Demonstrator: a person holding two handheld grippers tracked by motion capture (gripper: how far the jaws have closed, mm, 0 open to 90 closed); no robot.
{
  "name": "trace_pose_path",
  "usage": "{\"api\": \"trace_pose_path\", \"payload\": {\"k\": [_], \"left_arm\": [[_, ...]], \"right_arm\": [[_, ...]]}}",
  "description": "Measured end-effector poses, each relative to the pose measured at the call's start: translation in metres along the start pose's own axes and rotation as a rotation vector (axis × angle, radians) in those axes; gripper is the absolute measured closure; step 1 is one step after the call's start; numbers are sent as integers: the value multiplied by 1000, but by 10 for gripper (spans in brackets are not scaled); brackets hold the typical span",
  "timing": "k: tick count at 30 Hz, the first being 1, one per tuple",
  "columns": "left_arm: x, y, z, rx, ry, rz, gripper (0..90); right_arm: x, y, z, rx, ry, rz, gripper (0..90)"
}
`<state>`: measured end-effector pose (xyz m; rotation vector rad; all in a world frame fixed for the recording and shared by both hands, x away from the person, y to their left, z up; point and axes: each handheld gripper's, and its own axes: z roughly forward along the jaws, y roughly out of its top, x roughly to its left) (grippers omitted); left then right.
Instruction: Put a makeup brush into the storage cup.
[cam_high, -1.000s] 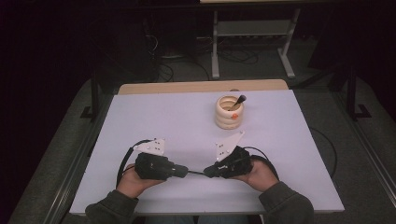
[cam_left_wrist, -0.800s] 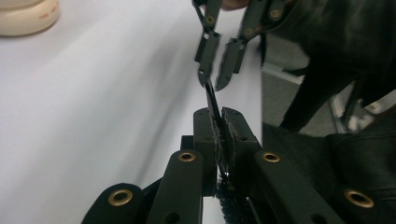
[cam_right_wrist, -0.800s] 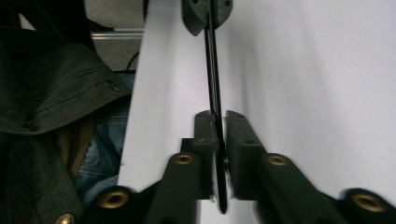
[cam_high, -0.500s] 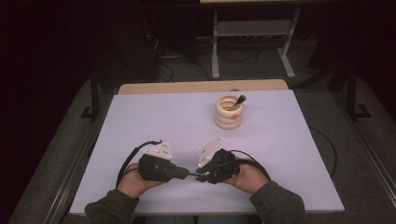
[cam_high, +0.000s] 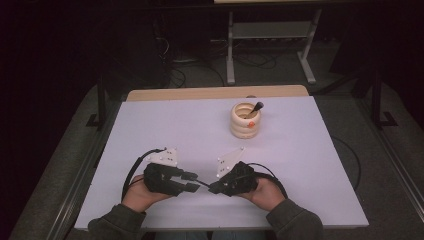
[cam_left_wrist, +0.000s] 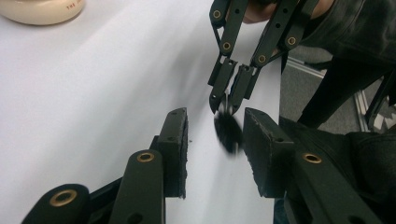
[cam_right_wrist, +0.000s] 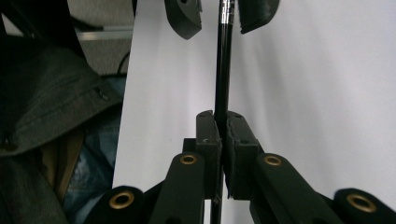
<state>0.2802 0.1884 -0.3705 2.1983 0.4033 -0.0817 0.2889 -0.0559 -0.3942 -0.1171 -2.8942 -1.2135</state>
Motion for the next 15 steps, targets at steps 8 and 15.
{"api": "trace_pose_path", "payload": {"k": [8, 15], "left_arm": [[0, 4, -1, -42, -25, -16, 733], [2, 5, -3, -50, -31, -13, 832]], "right_arm": [[1, 2, -1, -71, -28, 36, 844], [4, 3, 5, -56, -44, 19, 842]]}}
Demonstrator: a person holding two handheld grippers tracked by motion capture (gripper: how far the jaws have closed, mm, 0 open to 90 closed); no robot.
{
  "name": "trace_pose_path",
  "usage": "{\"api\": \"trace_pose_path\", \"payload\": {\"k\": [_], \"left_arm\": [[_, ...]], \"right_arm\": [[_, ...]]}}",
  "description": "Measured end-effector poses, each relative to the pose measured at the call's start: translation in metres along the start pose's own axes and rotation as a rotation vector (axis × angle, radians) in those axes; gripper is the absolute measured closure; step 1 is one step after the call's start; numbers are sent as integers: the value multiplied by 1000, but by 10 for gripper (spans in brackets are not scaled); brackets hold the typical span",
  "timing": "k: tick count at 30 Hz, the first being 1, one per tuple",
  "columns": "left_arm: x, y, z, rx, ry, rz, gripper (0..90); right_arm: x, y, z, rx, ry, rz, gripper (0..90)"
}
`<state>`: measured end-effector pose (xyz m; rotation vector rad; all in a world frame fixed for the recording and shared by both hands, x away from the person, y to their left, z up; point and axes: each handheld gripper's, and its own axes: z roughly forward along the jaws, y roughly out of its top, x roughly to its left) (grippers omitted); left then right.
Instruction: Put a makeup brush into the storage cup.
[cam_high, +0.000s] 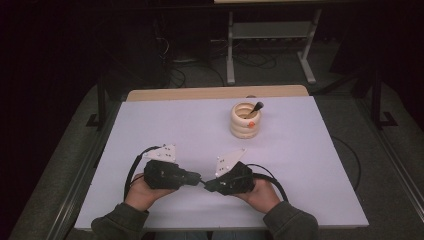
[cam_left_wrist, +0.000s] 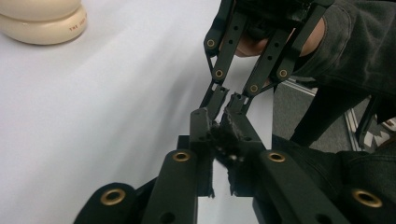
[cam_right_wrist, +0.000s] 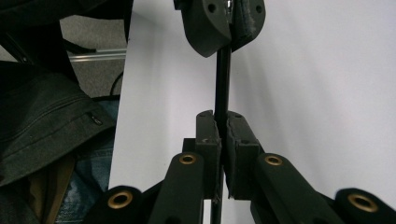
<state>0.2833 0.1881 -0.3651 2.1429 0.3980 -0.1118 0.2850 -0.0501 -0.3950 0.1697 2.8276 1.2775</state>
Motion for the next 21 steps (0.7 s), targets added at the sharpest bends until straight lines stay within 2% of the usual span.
{"api": "trace_pose_path", "payload": {"k": [1, 2, 4, 7, 12, 16, 19, 21], "left_arm": [[0, 0, 0, 4, -8, 4, 840], [-1, 1, 0, 4, -12, -2, 848], [-2, 2, 1, 18, -11, 13, 851], [-4, 5, 1, 45, 5, 23, 853], [-5, 8, 4, 87, 30, 54, 853], [-8, 10, 8, 116, 32, 49, 853], [-10, 10, 12, 144, 35, 64, 854], [-11, 10, 12, 144, 28, 58, 854]], "right_arm": [[0, 0, 1, -4, -6, -15, 840], [0, 0, 2, 1, -5, -17, 836], [0, 0, 4, 5, 11, -9, 824], [1, 2, 7, 27, -6, 7, 680], [6, 7, 7, 32, -23, -25, 703], [8, 11, 7, 43, -28, -20, 735], [7, 12, 6, 39, -13, -19, 778], [7, 12, 6, 42, -1, -17, 824]]}}
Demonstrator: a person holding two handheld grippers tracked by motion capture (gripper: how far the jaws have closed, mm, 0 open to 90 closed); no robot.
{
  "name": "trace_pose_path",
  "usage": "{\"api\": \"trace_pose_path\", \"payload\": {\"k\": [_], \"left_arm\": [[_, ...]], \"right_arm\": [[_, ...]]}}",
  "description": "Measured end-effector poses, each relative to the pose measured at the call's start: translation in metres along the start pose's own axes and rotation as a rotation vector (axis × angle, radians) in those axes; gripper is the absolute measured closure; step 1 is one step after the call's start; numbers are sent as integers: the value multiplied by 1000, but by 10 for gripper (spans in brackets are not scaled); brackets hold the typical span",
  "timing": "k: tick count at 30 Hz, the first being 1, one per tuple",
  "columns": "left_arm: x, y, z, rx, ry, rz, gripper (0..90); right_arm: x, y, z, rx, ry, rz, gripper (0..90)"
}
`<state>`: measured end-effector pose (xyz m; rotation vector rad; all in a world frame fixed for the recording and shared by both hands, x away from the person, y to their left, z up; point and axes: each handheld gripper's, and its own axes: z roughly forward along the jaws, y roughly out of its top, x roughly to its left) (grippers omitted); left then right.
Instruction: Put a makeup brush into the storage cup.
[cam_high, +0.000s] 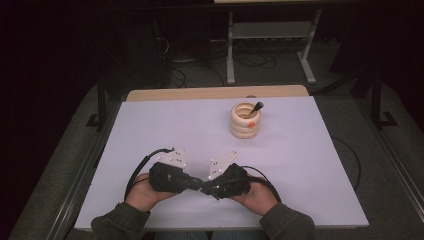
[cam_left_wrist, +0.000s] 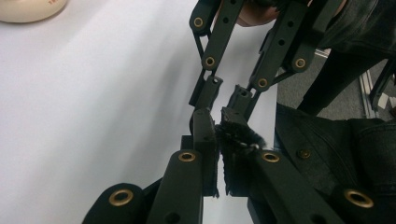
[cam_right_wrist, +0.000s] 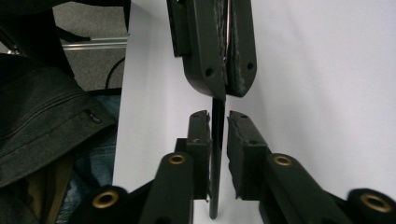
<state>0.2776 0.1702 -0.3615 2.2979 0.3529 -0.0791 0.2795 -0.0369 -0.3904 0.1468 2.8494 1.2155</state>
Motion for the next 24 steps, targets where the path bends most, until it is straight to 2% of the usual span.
{"api": "trace_pose_path", "payload": {"k": [4, 5, 6, 8, 10, 15, 21, 24], "left_arm": [[0, 0, 0, -7, 1, 3, 844], [0, 0, -1, -14, 8, -1, 814], [0, 0, -1, -17, 3, -16, 728], [1, -1, -3, -16, 12, -2, 681], [0, -3, -5, -29, 17, -29, 655], [2, -9, -9, -25, 29, -44, 622], [4, -16, -8, -43, 49, -58, 603], [5, -18, -8, -42, 65, -58, 599]], "right_arm": [[0, 0, 0, -8, 6, -14, 845], [0, 0, -1, -8, 9, -12, 847], [-1, -1, -1, -6, 15, -11, 848], [-2, -2, -1, -10, 22, -8, 849], [-4, -4, -3, -12, 26, 6, 849], [-11, -12, -10, -29, 27, 56, 849], [-20, -18, -21, -65, 34, 131, 849], [-25, -20, -25, -64, 32, 143, 849]]}}
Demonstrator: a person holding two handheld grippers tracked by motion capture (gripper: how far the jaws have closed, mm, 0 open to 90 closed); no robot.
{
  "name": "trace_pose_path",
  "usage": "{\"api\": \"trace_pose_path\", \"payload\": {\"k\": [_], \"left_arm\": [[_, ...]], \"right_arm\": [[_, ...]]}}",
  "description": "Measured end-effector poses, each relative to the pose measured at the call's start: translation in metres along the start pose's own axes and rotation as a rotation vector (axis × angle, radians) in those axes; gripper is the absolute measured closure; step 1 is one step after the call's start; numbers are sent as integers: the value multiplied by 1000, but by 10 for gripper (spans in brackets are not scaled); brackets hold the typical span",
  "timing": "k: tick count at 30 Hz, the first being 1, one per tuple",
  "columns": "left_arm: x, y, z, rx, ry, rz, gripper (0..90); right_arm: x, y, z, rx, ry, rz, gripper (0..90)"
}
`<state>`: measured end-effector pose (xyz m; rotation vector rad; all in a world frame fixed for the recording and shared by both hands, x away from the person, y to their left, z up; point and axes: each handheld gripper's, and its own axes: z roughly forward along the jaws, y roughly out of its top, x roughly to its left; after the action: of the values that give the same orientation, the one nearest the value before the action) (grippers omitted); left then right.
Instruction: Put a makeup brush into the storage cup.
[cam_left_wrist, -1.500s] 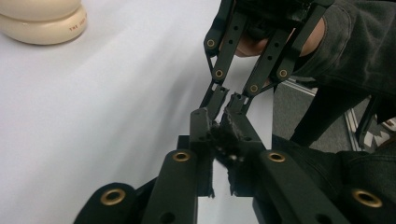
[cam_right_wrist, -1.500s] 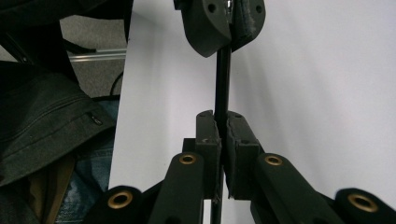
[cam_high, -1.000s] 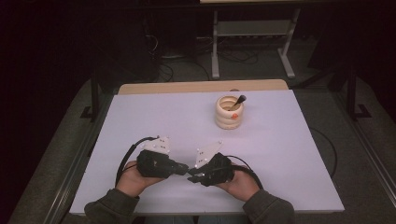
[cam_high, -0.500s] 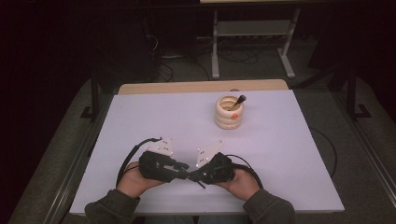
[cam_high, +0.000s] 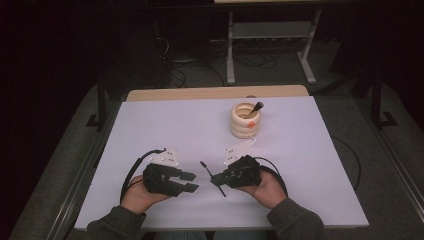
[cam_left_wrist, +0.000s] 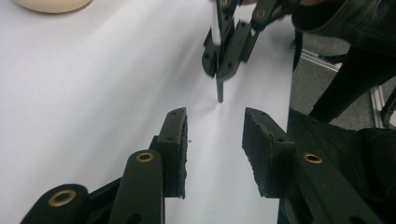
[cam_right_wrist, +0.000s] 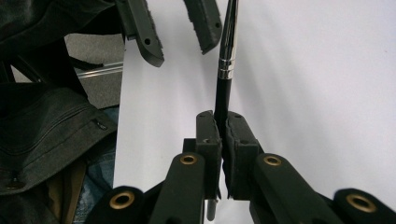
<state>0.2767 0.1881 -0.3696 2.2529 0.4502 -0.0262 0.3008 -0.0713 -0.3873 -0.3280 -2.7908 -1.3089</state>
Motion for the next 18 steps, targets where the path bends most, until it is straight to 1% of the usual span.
{"api": "trace_pose_path", "payload": {"k": [1, 2, 3, 4, 5, 6, 7, 9, 10, 11, 13, 14, 16, 17, 18], "left_arm": [[0, -1, 0, -5, 2, -8, 598], [1, -1, 0, -2, 2, -6, 594], [2, -1, 0, -2, 7, -5, 592], [3, -1, 0, -6, 11, -12, 590], [4, -2, -1, -4, 11, -7, 587], [4, -2, -1, -6, 15, -16, 583], [5, -2, -1, -9, 18, -12, 578], [6, -4, -1, -12, 24, -19, 567], [6, -4, -1, -9, 27, -20, 564], [6, -5, -1, -8, 33, -19, 561], [5, -7, -2, -6, 36, -27, 558], [6, -7, -2, -10, 39, -22, 560], [6, -9, -1, -9, 45, -25, 565], [7, -10, -1, -11, 46, -31, 564], [7, -11, -1, -9, 48, -28, 563]], "right_arm": [[-2, 0, -2, 3, -3, 5, 849], [-4, -1, -4, -1, -3, 7, 849], [-4, -1, -6, -6, 1, 30, 849], [-6, -1, -8, -5, -5, 28, 849], [-8, -2, -10, -7, -3, 39, 849], [-10, -3, -12, -15, -2, 47, 849], [-12, -3, -14, -19, -3, 49, 849], [-14, -5, -17, -32, 0, 78, 848], [-16, -6, -19, -34, -7, 70, 849], [-16, -6, -21, -34, -7, 84, 849], [-20, -6, -25, -33, -21, 75, 849], [-21, -5, -27, -38, -19, 90, 848], [-27, -4, -32, -38, -33, 85, 848], [-29, -4, -34, -48, -35, 96, 848], [-30, -3, -36, -45, -38, 108, 848]]}}
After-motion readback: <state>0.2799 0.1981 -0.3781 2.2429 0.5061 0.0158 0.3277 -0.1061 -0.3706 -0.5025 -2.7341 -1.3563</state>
